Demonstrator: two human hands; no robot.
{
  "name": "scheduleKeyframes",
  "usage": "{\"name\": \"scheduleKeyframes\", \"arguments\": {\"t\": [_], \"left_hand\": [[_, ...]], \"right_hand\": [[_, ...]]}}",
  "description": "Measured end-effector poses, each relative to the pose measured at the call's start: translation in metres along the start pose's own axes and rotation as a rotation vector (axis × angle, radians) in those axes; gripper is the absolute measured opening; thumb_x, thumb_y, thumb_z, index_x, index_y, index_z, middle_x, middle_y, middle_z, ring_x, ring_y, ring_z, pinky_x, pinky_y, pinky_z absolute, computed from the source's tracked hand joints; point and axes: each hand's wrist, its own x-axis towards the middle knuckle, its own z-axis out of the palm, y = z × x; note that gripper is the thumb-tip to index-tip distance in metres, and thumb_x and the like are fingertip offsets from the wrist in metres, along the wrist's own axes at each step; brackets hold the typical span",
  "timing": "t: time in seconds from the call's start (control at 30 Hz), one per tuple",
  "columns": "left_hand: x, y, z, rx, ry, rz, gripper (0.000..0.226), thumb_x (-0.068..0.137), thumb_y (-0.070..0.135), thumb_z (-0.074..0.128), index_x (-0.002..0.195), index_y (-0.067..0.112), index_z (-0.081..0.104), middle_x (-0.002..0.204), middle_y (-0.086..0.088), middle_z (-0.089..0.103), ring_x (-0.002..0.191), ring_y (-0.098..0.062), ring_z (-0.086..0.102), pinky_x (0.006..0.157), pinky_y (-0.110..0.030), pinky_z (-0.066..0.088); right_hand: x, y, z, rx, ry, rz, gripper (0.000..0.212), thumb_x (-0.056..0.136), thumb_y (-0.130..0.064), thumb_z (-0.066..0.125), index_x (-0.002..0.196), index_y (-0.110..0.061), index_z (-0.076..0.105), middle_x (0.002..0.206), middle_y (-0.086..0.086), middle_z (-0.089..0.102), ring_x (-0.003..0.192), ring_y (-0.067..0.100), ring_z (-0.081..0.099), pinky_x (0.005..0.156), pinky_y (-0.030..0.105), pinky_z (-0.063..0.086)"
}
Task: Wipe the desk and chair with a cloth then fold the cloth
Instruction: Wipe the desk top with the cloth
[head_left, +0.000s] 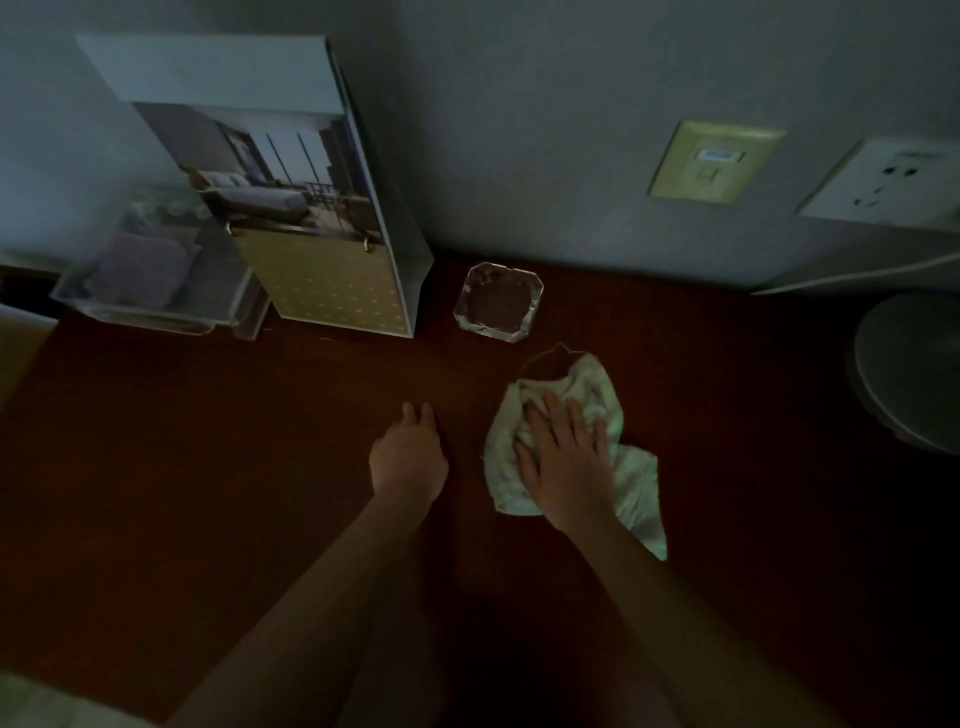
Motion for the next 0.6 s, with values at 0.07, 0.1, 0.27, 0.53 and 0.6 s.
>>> {"name": "scheduleKeyframes", "arguments": {"t": [0.07, 0.1, 0.27, 0.53, 0.6], "left_hand": [[-0.006, 0.003, 0.005, 0.030, 0.002, -0.007, 0.060, 0.099, 0.019, 0.034, 0.152, 0.014, 0.006, 0.159, -0.011, 0.007, 0.138, -0.028, 0.031, 0.104, -0.037, 0.040], [-0.009, 0.005, 0.008, 0.043, 0.001, -0.008, 0.060, 0.100, 0.020, 0.034, 0.152, 0.013, 0.005, 0.159, -0.012, 0.007, 0.138, -0.028, 0.031, 0.103, -0.037, 0.040], [-0.022, 0.011, 0.018, 0.021, -0.027, -0.004, 0.060, 0.100, 0.020, 0.033, 0.152, 0.014, 0.006, 0.157, -0.017, 0.008, 0.139, -0.033, 0.028, 0.106, -0.039, 0.038], [-0.032, 0.036, 0.027, 0.012, 0.063, 0.035, 0.059, 0.098, 0.023, 0.033, 0.151, 0.011, 0.010, 0.157, -0.016, 0.012, 0.141, -0.034, 0.023, 0.111, -0.042, 0.030], [-0.033, 0.056, 0.028, 0.005, 0.089, 0.140, 0.058, 0.098, 0.022, 0.032, 0.151, 0.012, 0.012, 0.157, -0.014, 0.012, 0.142, -0.031, 0.020, 0.113, -0.042, 0.026]], "right_hand": [[-0.023, 0.016, 0.001, 0.000, -0.004, 0.063, 0.058, 0.093, -0.051, 0.026, 0.142, -0.022, 0.040, 0.148, 0.006, 0.040, 0.135, 0.030, 0.038, 0.110, 0.055, 0.024], [-0.035, 0.025, 0.000, -0.004, -0.010, 0.103, 0.059, 0.093, -0.052, 0.024, 0.143, -0.022, 0.038, 0.149, 0.006, 0.038, 0.136, 0.030, 0.036, 0.111, 0.055, 0.021], [-0.088, 0.077, -0.009, 0.021, -0.041, 0.326, 0.067, 0.093, -0.060, 0.006, 0.147, -0.026, 0.026, 0.154, 0.005, 0.027, 0.142, 0.028, 0.023, 0.115, 0.052, 0.012], [-0.155, 0.112, -0.018, 0.033, -0.007, 0.584, 0.066, 0.091, -0.054, 0.012, 0.147, -0.023, 0.028, 0.154, 0.007, 0.026, 0.140, 0.033, 0.026, 0.111, 0.058, 0.017], [-0.152, 0.109, -0.018, 0.029, -0.026, 0.590, 0.068, 0.090, -0.055, 0.007, 0.148, -0.024, 0.025, 0.157, 0.004, 0.020, 0.143, 0.032, 0.020, 0.112, 0.057, 0.013]]}}
